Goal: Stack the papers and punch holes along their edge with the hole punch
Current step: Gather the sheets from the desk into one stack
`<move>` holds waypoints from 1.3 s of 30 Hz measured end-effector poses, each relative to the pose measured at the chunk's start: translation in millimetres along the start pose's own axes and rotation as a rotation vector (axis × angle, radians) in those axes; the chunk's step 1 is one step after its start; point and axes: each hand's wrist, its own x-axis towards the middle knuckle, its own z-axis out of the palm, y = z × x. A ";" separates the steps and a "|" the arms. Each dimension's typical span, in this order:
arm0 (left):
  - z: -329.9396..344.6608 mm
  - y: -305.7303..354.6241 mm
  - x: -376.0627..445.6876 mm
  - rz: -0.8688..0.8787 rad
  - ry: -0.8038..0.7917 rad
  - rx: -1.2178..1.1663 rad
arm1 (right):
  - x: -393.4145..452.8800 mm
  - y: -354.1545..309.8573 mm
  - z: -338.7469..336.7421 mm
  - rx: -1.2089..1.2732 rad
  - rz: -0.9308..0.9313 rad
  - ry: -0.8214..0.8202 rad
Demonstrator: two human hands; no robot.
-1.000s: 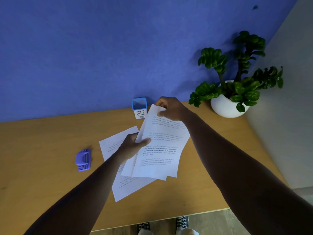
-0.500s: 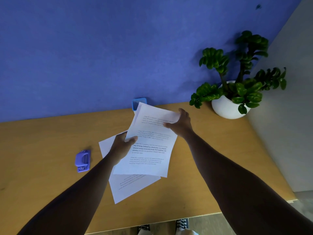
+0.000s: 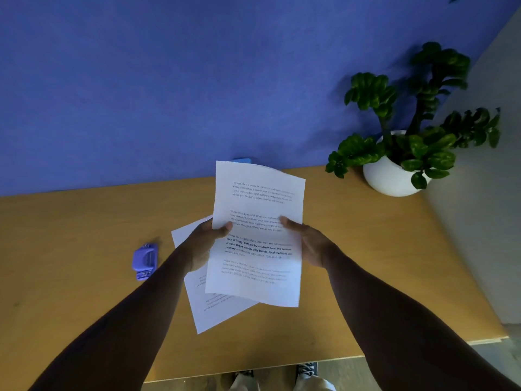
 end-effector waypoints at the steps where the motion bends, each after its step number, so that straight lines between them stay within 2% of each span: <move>1: -0.1 -1.9 0.8 -0.015 0.020 0.009 | 0.3 3.5 -0.5 0.011 0.037 0.030; 6: 1.3 -15.4 3.0 -0.052 0.233 0.122 | 4.6 13.9 0.5 -0.077 0.010 0.314; 8: 0.9 -21.5 3.6 -0.049 0.322 0.165 | 5.8 16.7 -2.0 -0.184 -0.003 0.444; 11: -3.1 -35.6 8.8 -0.084 0.490 0.073 | 7.2 21.1 -9.8 -0.398 -0.017 0.615; 16: -13.5 -65.8 11.8 -0.224 0.889 0.158 | 6.0 27.0 -21.3 -0.587 -0.025 0.728; 19: -14.3 -83.1 5.8 -0.364 1.008 0.199 | 5.2 30.9 -28.3 -0.610 -0.028 0.761; 23: -1.2 -93.4 -2.0 -0.595 1.077 0.424 | 2.3 36.2 -36.4 -0.644 -0.028 0.787; 28: 4.4 -99.7 -1.8 -0.664 1.070 0.623 | -2.0 39.2 -43.7 -0.643 0.009 0.746; 34: -5.6 -104.6 4.7 -0.660 1.049 0.596 | -4.7 42.8 -48.0 -0.638 0.017 0.774; 39: -16.6 -114.1 4.9 -0.476 0.998 0.508 | -5.9 41.5 -52.4 -0.632 0.006 0.830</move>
